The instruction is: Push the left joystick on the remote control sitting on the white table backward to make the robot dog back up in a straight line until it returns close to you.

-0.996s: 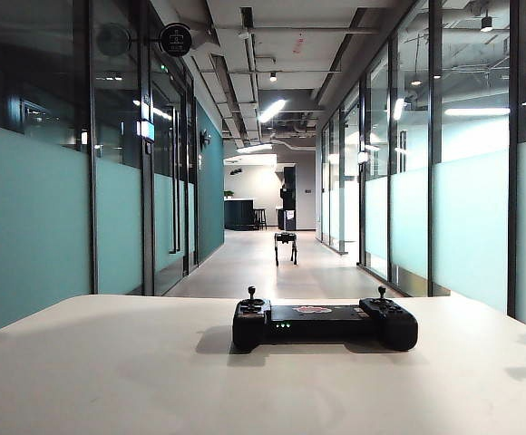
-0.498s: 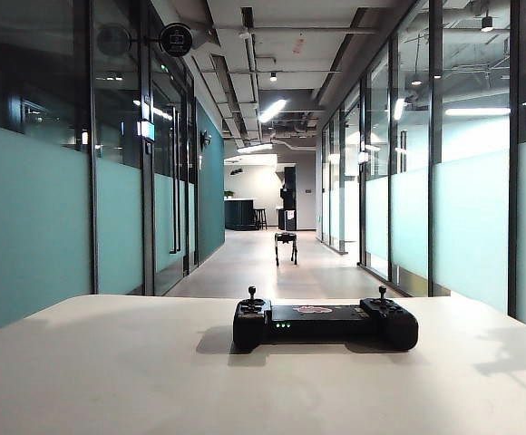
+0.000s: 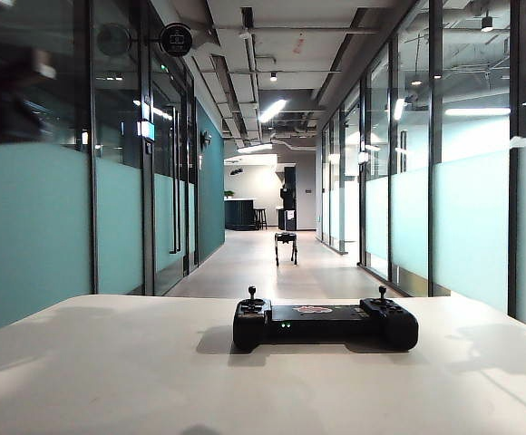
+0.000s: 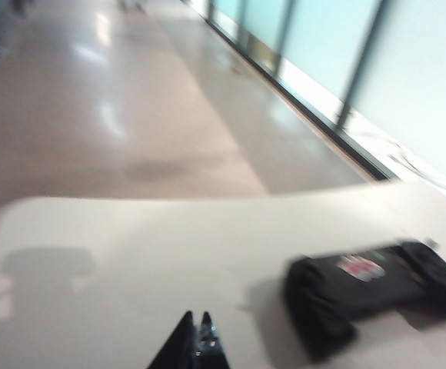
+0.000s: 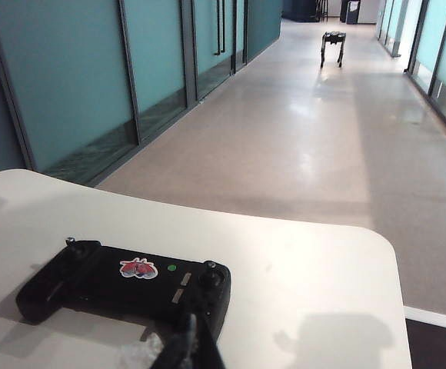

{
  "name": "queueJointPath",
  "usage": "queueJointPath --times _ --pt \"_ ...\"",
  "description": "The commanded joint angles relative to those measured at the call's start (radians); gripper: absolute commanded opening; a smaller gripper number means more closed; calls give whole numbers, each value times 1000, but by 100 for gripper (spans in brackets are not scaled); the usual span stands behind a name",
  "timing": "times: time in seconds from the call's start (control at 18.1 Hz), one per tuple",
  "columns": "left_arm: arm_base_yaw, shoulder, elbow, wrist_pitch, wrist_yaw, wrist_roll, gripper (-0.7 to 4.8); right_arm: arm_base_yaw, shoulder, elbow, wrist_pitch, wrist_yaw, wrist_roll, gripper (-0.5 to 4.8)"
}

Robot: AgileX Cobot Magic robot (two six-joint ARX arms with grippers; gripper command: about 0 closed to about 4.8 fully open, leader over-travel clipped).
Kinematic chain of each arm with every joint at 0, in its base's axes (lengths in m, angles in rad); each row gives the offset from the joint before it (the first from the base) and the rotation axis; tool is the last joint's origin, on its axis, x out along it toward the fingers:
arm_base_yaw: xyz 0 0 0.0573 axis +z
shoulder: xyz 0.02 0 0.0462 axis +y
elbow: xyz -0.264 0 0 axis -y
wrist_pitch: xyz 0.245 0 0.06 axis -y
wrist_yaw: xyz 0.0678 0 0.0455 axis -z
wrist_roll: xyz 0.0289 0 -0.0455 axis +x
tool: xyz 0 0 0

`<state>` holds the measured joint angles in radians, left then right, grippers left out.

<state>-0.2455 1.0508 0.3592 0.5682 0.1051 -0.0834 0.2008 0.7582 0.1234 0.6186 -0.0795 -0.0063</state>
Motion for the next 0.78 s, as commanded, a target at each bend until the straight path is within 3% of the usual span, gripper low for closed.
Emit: queueJointPath --times 0.06,0.78 --pt "-49 102 60 21 21 0 -6 0 73 4 90 17 -2 -6" --pt "-52 240 138 61 98 1 -6 64 335 4 313 36 6 -6"
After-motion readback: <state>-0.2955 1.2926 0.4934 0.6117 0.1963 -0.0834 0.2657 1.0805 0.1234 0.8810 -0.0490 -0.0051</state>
